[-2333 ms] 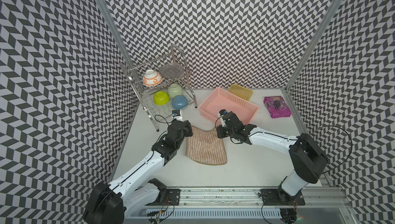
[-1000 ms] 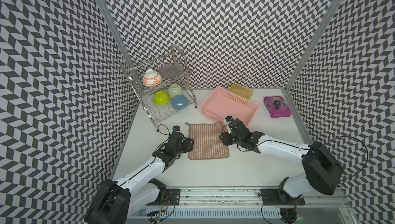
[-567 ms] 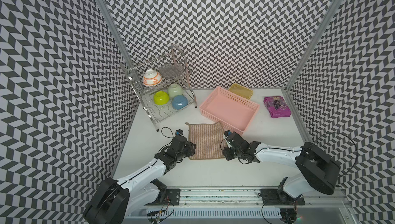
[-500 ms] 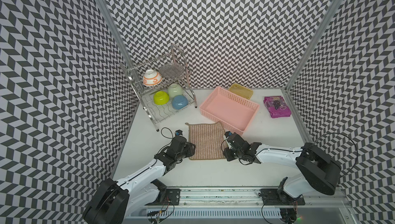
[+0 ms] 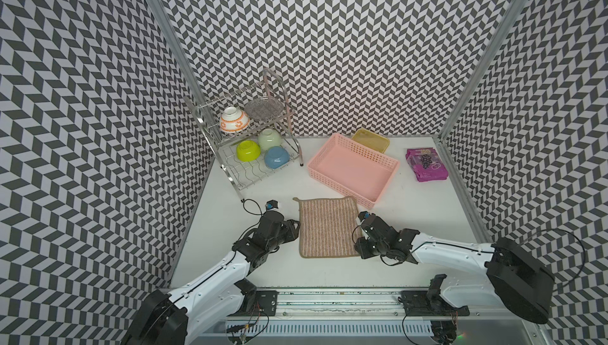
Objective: Fold the square dishcloth
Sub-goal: Flatten out the cleaning item at the center of the board, then fold the cleaning item at the center of the board.
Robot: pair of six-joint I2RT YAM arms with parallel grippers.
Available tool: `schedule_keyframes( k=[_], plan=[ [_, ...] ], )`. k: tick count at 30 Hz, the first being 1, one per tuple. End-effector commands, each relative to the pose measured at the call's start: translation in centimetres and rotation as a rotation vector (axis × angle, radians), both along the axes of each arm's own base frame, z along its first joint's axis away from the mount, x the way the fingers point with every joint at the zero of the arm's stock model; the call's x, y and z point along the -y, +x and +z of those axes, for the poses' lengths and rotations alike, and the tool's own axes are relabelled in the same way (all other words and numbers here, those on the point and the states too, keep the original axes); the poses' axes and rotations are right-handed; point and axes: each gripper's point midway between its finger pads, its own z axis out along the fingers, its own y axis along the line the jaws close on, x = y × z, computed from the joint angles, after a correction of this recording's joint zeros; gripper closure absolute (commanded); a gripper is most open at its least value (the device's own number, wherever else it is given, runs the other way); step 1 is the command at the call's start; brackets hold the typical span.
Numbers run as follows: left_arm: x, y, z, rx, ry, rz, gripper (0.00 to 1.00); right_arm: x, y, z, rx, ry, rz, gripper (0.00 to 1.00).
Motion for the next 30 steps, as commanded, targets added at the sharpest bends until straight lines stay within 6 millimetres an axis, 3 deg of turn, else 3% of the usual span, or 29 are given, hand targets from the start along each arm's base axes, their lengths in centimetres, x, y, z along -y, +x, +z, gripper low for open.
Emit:
schedule_keyframes(
  k=[1, 6, 11, 18, 30],
  plan=[
    [0.1, 1.8, 2.6, 0.079, 0.009, 0.033, 0.46, 0.2, 0.9, 1.9, 0.05, -0.014, -0.024, 0.69],
    [0.7, 4.8, 3.9, 0.125, 0.087, 0.036, 0.44, -1.0, 5.4, 6.7, 0.225, 0.001, -0.101, 0.55],
    [1.8, 8.1, 4.2, 0.145, 0.187, 0.001, 0.45, -1.9, 10.0, 8.8, 0.313, 0.017, -0.131, 0.58],
    [1.9, 11.8, 3.0, 0.102, 0.249, -0.03, 0.44, -2.9, 14.4, 7.1, 0.304, -0.035, -0.098, 0.58],
    [1.6, 13.1, -0.2, 0.011, 0.264, -0.032, 0.4, -0.8, 20.3, 4.1, 0.284, -0.113, -0.177, 0.54]
  ],
)
